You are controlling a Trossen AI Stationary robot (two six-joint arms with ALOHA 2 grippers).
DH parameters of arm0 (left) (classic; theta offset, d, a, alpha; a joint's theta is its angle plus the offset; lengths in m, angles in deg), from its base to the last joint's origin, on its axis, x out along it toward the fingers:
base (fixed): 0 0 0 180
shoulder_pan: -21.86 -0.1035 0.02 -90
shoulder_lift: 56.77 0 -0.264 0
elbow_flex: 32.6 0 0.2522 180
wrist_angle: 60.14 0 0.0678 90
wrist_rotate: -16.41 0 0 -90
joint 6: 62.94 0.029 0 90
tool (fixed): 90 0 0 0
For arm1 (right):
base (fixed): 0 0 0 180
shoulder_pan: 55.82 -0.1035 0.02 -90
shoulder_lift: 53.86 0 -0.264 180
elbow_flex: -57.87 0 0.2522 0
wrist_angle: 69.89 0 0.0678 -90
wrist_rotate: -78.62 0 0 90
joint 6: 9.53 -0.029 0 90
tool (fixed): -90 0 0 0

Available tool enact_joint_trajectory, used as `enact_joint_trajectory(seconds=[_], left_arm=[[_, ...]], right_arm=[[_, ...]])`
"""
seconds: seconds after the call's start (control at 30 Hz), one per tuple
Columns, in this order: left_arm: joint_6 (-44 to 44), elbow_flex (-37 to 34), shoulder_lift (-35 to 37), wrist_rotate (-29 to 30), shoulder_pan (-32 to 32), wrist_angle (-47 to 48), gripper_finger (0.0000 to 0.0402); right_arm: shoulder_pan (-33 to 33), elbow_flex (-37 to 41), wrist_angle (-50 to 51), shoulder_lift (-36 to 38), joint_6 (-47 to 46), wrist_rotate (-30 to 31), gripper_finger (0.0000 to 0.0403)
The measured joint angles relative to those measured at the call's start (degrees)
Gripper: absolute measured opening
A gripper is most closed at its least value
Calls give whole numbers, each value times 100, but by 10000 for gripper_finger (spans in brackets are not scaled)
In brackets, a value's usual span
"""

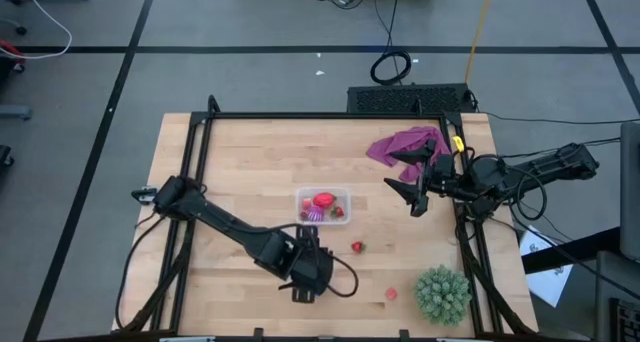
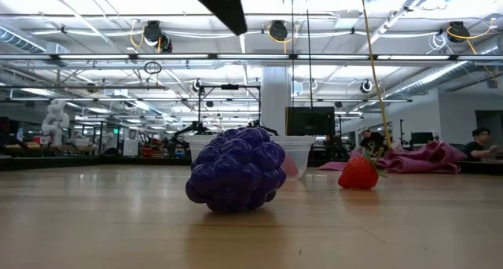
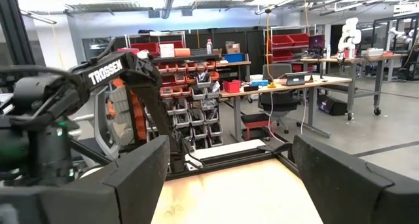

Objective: Pick and placing Produce into tupperware
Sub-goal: Put the violet grape fruit into the transparent container

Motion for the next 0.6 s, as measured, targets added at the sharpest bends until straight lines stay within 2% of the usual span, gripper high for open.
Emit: enact_joint_trajectory(seconds=[0.17, 0.37, 0.6], left_arm=[[-256, -559, -26, -314, 25, -842, 294], [-1157, -1178, -28, -335, -31, -1519, 294], [-1775, -1255, -41, -292, -75, -1726, 294]], right_arm=[[0, 0, 11, -2, -17, -2, 317], [0, 0, 18, -2, -18, -2, 317], [0, 0, 20, -2, -19, -2, 317]])
